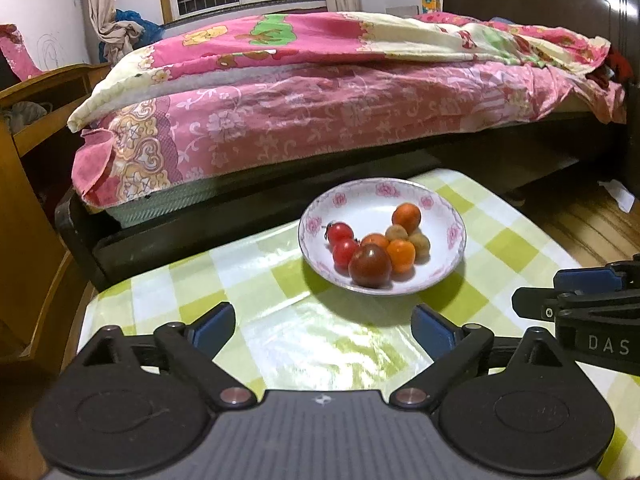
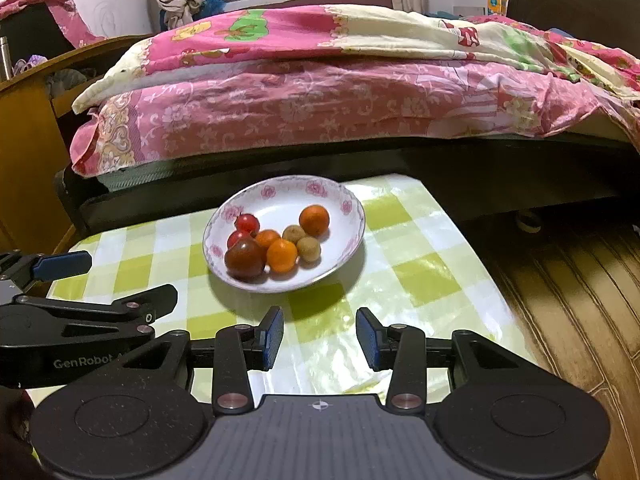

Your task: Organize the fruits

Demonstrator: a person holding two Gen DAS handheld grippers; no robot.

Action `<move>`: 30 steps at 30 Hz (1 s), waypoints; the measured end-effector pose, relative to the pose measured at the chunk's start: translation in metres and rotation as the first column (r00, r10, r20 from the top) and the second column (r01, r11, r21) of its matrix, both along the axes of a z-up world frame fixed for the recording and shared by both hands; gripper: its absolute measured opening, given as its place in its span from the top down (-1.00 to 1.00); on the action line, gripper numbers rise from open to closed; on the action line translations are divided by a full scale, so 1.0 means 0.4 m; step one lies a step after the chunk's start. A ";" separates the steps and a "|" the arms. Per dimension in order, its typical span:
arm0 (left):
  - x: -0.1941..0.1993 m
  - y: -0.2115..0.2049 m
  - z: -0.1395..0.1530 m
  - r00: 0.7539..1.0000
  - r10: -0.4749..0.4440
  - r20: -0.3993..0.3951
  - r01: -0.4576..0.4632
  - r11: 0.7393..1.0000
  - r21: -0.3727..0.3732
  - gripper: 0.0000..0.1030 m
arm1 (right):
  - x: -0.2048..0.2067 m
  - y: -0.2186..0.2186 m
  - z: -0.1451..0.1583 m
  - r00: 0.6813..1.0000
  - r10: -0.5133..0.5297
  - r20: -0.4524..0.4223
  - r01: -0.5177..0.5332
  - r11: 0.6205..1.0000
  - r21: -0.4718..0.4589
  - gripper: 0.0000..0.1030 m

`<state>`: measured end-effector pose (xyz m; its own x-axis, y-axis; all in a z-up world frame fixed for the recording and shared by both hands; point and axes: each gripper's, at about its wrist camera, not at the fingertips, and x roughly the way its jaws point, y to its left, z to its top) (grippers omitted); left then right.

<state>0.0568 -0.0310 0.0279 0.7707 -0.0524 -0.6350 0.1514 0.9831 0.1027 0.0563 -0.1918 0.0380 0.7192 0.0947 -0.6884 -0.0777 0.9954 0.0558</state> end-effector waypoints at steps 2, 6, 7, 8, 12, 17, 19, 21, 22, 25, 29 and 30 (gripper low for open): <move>-0.012 -0.002 -0.003 1.000 -0.003 -0.003 0.003 1.000 0.009 -1.00 | -0.010 0.002 -0.006 1.000 0.000 -0.009 0.000 1.000 -0.006 0.29; -0.033 0.001 -0.011 1.000 -0.002 -0.027 0.002 1.000 -0.003 -1.00 | -0.026 0.005 -0.015 1.000 -0.002 -0.027 0.001 1.000 -0.012 0.29; -0.037 0.003 -0.014 0.999 0.000 -0.034 -0.001 1.000 -0.007 -1.00 | -0.030 0.005 -0.016 1.000 -0.001 -0.031 0.001 1.000 -0.012 0.29; -0.041 0.004 -0.017 0.999 0.001 -0.044 -0.002 1.000 -0.013 -1.00 | -0.034 0.007 -0.017 0.999 -0.001 -0.034 0.001 1.000 -0.012 0.29; -0.055 0.005 -0.029 0.998 0.006 -0.069 -0.006 1.000 -0.011 -1.00 | -0.051 0.015 -0.022 0.999 0.003 -0.046 -0.004 1.000 -0.019 0.28; -0.070 0.005 -0.033 0.996 0.006 -0.085 -0.007 1.000 -0.016 -1.00 | -0.067 0.015 -0.028 0.998 -0.009 -0.063 0.008 1.000 -0.018 0.28; -0.075 0.005 -0.035 0.996 0.007 -0.090 -0.008 1.000 -0.017 -1.00 | -0.071 0.012 -0.031 0.997 -0.014 -0.073 0.013 1.000 -0.010 0.28; -0.079 0.005 -0.038 0.995 0.007 -0.097 -0.009 1.000 -0.019 -1.00 | -0.077 0.011 -0.034 0.997 -0.017 -0.079 0.017 1.000 -0.007 0.28; -0.081 0.005 -0.038 0.995 0.007 -0.100 -0.009 1.000 -0.018 -1.00 | -0.081 0.012 -0.034 0.997 -0.018 -0.080 0.018 1.000 -0.008 0.28; -0.087 0.004 -0.041 0.995 0.011 -0.103 -0.012 1.000 -0.009 -1.00 | -0.090 0.013 -0.039 0.996 -0.020 -0.084 0.019 1.000 -0.011 0.28; -0.093 0.005 -0.045 0.993 0.016 -0.115 -0.018 1.000 -0.016 -1.00 | -0.098 0.015 -0.049 0.995 -0.023 -0.095 0.022 1.000 -0.013 0.28; -0.095 0.004 -0.047 0.993 0.017 -0.118 -0.018 1.000 -0.014 -1.00 | -0.099 0.017 -0.052 0.995 -0.022 -0.099 0.021 1.000 -0.012 0.28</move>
<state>0.0187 -0.0293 0.0091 0.6917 -0.0498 -0.7205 0.1444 0.9870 0.0704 0.0167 -0.1851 0.0173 0.6491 0.0722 -0.7573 -0.0510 0.9974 0.0513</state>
